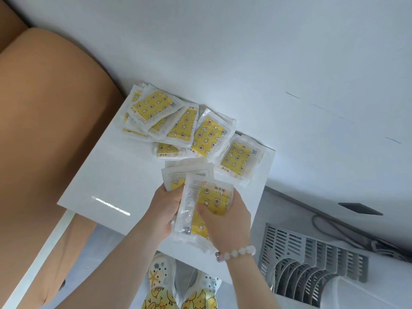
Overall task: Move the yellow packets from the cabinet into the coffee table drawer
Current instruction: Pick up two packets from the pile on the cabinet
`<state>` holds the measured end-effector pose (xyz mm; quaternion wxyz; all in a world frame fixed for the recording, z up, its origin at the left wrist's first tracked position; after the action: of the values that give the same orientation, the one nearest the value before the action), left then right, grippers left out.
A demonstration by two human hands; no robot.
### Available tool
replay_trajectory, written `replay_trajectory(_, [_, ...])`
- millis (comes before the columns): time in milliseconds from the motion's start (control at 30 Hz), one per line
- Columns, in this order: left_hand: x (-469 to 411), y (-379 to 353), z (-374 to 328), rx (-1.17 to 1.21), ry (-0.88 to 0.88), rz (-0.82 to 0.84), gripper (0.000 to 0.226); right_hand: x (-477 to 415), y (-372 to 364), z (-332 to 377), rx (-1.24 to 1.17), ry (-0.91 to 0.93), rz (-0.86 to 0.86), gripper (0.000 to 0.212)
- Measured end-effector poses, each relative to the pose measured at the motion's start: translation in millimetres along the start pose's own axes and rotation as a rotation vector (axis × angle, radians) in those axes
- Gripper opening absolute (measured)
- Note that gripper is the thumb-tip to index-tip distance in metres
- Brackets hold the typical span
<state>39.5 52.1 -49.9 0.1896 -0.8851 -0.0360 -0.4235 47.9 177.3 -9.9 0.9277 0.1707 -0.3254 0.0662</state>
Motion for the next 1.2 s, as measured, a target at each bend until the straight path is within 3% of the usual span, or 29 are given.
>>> replay_trajectory(100, [2, 0, 1, 0.004, 0.016, 0.046, 0.038, 3, -5, -4, -0.092, -0.062, 0.006, 0.039])
replay_trajectory(200, [4, 0, 1, -0.014, 0.037, 0.103, 0.055, -2, -2, -7, -0.183, -0.166, 0.102, 0.029])
replay_trajectory(300, [6, 0, -1, -0.007, 0.058, 0.105, 0.043, -1, -1, -5, -0.287, -0.202, 0.187, 0.022])
replay_trajectory(400, [13, 2, -2, 0.155, 0.091, 0.106, 0.054, 8, 2, -4, -0.375, -0.231, 0.207, 0.021])
replay_trajectory(500, [32, -3, -9, 0.239, 0.083, 0.09, 0.042, 21, 18, 4, -0.546, -0.251, 0.174, 0.041])
replay_trajectory(567, [42, -4, -17, 0.217, 0.057, 0.074, 0.047, 29, 30, 14, -0.639, -0.252, 0.175, 0.052])
replay_trajectory(633, [55, -4, -30, 0.178, 0.024, 0.06, 0.049, 37, 40, 28, -0.681, -0.266, 0.193, 0.047])
replay_trajectory(700, [74, -4, -47, 0.156, -0.002, 0.065, 0.035, 47, 48, 44, -0.684, -0.273, 0.215, 0.044])
replay_trajectory(800, [104, 3, -74, 0.156, -0.064, 0.044, 0.021, 59, 52, 79, -0.602, -0.254, 0.243, 0.04])
replay_trajectory(900, [136, 20, -97, 0.15, -0.133, -0.005, 0.028, 67, 47, 116, -0.441, -0.227, 0.281, 0.026])
replay_trajectory(967, [160, 37, -102, 0.168, -0.155, -0.065, 0.029, 75, 33, 136, -0.305, -0.218, 0.322, 0.031])
replay_trajectory(1067, [201, 63, -99, 0.218, -0.184, -0.136, 0.022, 86, 3, 155, -0.09, -0.213, 0.392, 0.056])
replay_trajectory(1200, [270, 106, -82, 0.29, -0.235, -0.279, 0.021, 118, -57, 176, 0.113, -0.186, 0.526, 0.043])
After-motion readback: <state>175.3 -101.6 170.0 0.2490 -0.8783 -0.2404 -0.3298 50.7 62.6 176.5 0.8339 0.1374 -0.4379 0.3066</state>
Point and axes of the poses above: each hand's wrist, its own x-axis away from the middle knuckle, its own y-axis out of the back of the hand, z = x × y, the point moved 2 cm from there along -x, towards the middle knuckle, and after that the axes turned 8 degrees about z, right-handed, at the moved point
